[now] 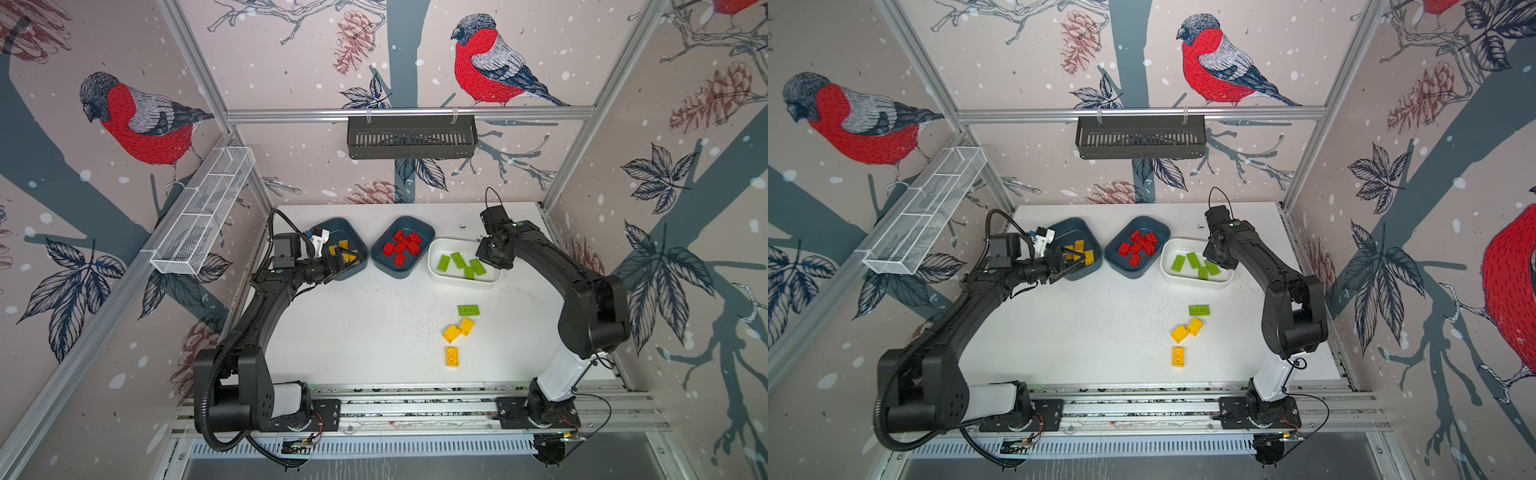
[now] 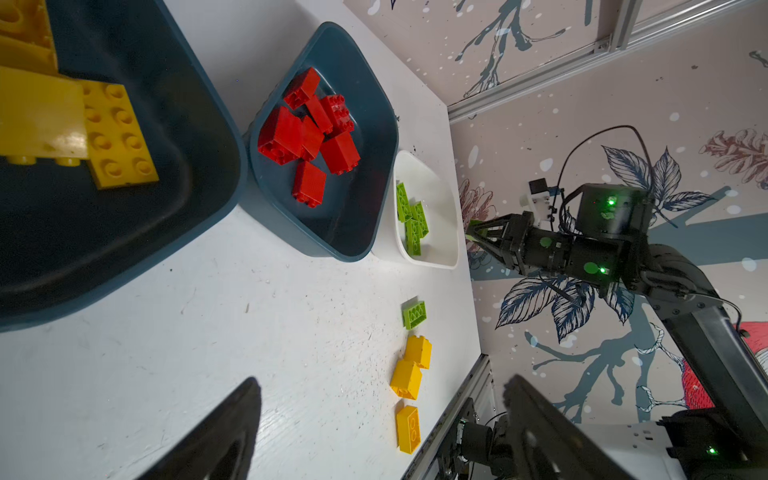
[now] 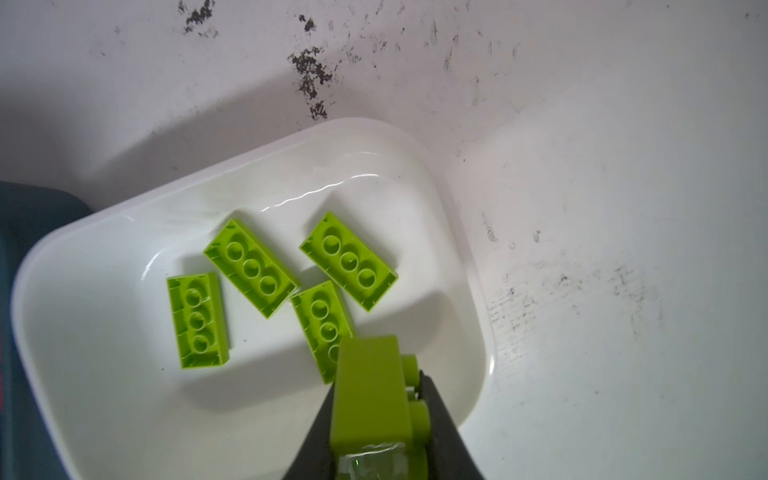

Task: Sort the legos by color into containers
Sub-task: 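Carry the green brick into the white bin and release it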

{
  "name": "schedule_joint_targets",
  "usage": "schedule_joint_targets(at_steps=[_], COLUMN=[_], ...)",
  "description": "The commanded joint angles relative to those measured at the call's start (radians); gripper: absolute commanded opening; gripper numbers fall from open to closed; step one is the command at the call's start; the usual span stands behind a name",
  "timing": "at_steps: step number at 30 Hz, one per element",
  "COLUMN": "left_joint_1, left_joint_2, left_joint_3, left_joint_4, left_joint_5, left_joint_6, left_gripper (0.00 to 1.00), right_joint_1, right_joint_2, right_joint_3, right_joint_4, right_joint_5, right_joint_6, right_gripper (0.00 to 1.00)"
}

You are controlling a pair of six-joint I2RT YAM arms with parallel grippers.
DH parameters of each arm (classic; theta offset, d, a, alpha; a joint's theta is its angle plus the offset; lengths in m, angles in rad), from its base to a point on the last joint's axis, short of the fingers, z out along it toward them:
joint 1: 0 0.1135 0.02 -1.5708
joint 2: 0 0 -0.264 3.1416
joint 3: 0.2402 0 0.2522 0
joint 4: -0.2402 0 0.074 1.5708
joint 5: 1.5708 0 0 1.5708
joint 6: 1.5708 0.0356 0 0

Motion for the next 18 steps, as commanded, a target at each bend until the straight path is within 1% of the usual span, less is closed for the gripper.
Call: schedule_joint_targets(at_steps=[1,4,6,7,9,10,12,14,18], left_joint_1=[-0.006,-0.008,-0.008,-0.008,-0.008,-0.008,-0.008,-0.008,-0.008], left_joint_2=[-0.006,-0.006,0.002,0.004,0.005,0.005,0.004,0.005,0.001], left_joint_3=[-0.005,-0.011,-0.009,-0.006,-0.002,-0.002,-0.002,-0.004,-0.011], left_joint_4=[0.089,0.111,0.111,0.108,0.100,0.100,0.090,0.078,0.052], left_joint_5=[0.029,0.036,0.042,0.043,0.044,0.044,0.043,0.044,0.040], left_joint_6=[-0.050,-0.064,-0.064,-0.061,-0.054,-0.053,-0.045,-0.037,-0.015], left_gripper=[0.91,0.91,0.91,0.91,0.91,0.91,0.91,0.91,0.91], right_joint_1=[-0.006,-0.009,-0.012,-0.011,-0.010,-0.010,-0.006,0.001,0.044], right_joint_2=[0.031,0.068,0.096,0.105,0.117,0.116,0.104,0.080,-0.018], right_joint_3=[-0.013,-0.013,-0.011,-0.008,0.002,0.007,0.015,0.018,-0.029], right_joint_4=[0.029,0.054,0.063,0.063,0.060,0.058,0.051,0.030,0.000], right_joint_5=[0.062,0.060,0.087,0.102,0.120,0.119,0.103,0.068,-0.046], right_joint_6=[-0.106,-0.131,-0.141,-0.146,-0.160,-0.165,-0.169,-0.165,-0.161], right_gripper=[0.21,0.24,0.27,0.30,0.42,0.47,0.56,0.61,0.65])
